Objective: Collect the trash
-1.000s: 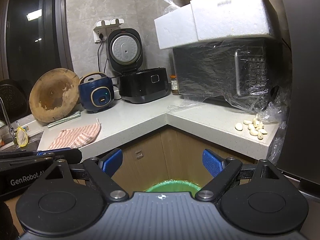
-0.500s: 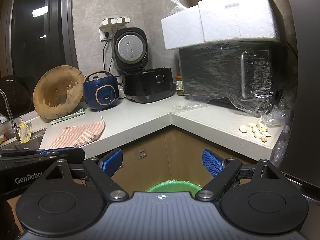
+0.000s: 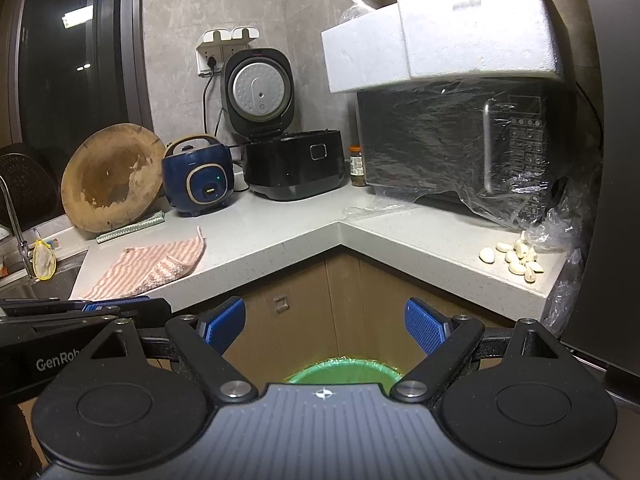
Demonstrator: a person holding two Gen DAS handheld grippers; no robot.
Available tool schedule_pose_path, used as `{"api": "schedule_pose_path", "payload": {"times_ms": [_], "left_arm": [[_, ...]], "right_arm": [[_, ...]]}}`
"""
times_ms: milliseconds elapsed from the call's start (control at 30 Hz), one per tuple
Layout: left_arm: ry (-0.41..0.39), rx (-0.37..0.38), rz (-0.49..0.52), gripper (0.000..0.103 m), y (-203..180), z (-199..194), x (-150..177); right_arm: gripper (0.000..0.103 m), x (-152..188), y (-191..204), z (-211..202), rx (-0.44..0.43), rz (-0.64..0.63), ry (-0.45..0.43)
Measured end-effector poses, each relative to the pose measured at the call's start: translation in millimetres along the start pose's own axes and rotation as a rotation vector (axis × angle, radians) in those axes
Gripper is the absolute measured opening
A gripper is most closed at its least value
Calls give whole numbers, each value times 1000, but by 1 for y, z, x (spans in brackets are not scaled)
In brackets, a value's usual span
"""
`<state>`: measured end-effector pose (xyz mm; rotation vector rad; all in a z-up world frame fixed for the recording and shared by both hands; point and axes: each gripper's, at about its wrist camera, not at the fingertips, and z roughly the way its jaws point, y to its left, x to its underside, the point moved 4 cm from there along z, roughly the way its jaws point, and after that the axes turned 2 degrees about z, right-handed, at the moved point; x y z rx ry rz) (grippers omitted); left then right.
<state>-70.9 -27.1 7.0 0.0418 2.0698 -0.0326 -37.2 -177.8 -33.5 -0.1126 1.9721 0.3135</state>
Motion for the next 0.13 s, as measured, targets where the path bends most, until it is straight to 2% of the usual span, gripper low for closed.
{"api": "schedule_pose_path", "payload": {"times_ms": [133], "left_arm": [[9, -21, -9, 12, 8, 10, 0]], "right_arm": [[88, 0, 2, 10, -6, -7, 9]]}}
